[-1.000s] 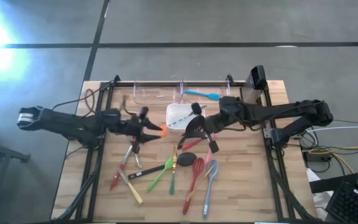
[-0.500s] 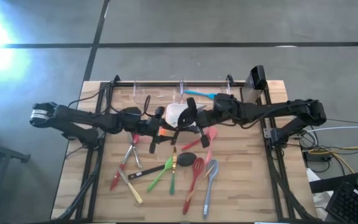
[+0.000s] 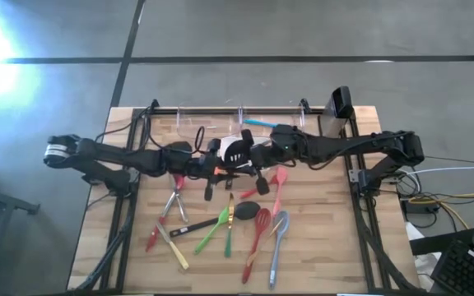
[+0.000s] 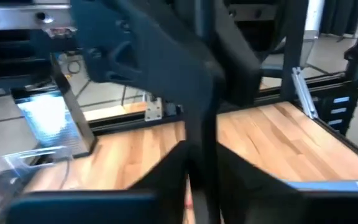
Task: Pick & Place Kitchen Items
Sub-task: Put the black serving spoon into the left transparent bin
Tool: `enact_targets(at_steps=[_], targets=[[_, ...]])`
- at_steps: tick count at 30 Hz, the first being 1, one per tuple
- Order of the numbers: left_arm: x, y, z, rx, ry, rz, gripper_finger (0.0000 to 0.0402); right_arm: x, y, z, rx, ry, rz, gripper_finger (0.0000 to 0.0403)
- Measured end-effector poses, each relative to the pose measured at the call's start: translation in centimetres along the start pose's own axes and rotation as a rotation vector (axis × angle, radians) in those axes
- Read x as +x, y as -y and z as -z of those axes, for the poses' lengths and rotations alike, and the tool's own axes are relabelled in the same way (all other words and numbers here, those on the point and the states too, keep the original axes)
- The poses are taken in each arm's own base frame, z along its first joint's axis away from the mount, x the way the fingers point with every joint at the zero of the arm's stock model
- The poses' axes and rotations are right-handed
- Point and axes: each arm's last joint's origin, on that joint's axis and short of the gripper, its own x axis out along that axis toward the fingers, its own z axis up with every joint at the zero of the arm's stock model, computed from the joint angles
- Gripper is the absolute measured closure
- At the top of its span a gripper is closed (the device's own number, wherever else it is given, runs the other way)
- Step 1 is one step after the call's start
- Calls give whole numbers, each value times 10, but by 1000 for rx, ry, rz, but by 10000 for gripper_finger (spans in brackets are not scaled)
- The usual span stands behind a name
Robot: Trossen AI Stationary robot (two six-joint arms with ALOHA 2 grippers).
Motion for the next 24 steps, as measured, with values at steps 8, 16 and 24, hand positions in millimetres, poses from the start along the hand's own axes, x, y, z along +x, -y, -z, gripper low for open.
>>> enact_targets(at_steps=[8,16,24], targets=[[-1,-3,-3,0,-17,-93,374,-2,1,-1,45,-14,17,388],[-10,-5,-17,59,-67,-85,381,-29,-7,-11,70,-119,-13,338],[-26,-17,-31,122,-176,-270,381,-68,-20,-13,157,-301,-34,326]])
